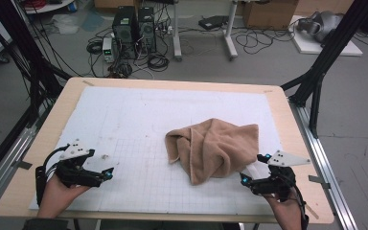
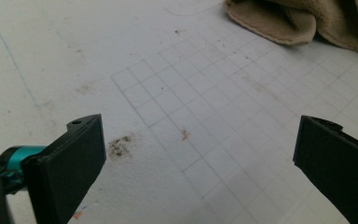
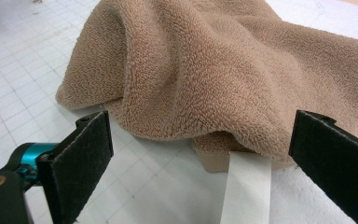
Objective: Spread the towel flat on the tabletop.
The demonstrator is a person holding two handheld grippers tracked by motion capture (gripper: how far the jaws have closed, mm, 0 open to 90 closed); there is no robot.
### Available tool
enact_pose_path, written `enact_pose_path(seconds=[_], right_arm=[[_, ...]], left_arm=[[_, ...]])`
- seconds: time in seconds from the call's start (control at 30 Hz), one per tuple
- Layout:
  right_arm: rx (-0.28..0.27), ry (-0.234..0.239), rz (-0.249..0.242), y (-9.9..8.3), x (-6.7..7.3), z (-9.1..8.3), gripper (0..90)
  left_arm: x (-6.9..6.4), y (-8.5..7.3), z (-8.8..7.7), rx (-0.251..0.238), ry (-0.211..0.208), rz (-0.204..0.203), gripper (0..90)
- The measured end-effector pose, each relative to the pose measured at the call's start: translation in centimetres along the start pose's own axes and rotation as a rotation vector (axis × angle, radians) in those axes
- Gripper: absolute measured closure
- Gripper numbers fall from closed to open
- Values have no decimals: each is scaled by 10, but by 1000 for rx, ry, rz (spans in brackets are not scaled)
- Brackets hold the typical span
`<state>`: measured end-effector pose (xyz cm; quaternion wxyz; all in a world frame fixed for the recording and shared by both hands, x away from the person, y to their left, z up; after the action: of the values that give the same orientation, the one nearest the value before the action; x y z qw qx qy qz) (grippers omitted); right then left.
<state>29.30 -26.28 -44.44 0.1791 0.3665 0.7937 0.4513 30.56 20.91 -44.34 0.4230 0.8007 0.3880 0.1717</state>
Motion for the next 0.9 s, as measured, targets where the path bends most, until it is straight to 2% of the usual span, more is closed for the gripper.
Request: enact_pose_path(seconds=[0.33,0.63,0.8,0.9], right_arm=[[-4,4,-3,1,0,-1,52],[-1,4,-8,1,-2,-2,52],[0,11,-15,3,-1,0,52],[2,16,-17,4,0,1,52]], left_arm=[[-15,13,12,12,-52,31,65],[-30,29,25,10,-104,40,93],[-42,39,34,11,-130,75,96],[-47,43,39,9,-144,83,102]])
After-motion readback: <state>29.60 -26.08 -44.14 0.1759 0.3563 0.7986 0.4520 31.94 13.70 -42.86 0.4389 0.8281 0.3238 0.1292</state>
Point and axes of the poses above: each handheld gripper's, and its own axes: z roughly forward along the jaws, y roughly out of its top, x roughly to its left, the point moved 8 cm from there along z, roughly forward along the jaws, and after that the axes turned 1 degree about -x, right-handed, at the moved point
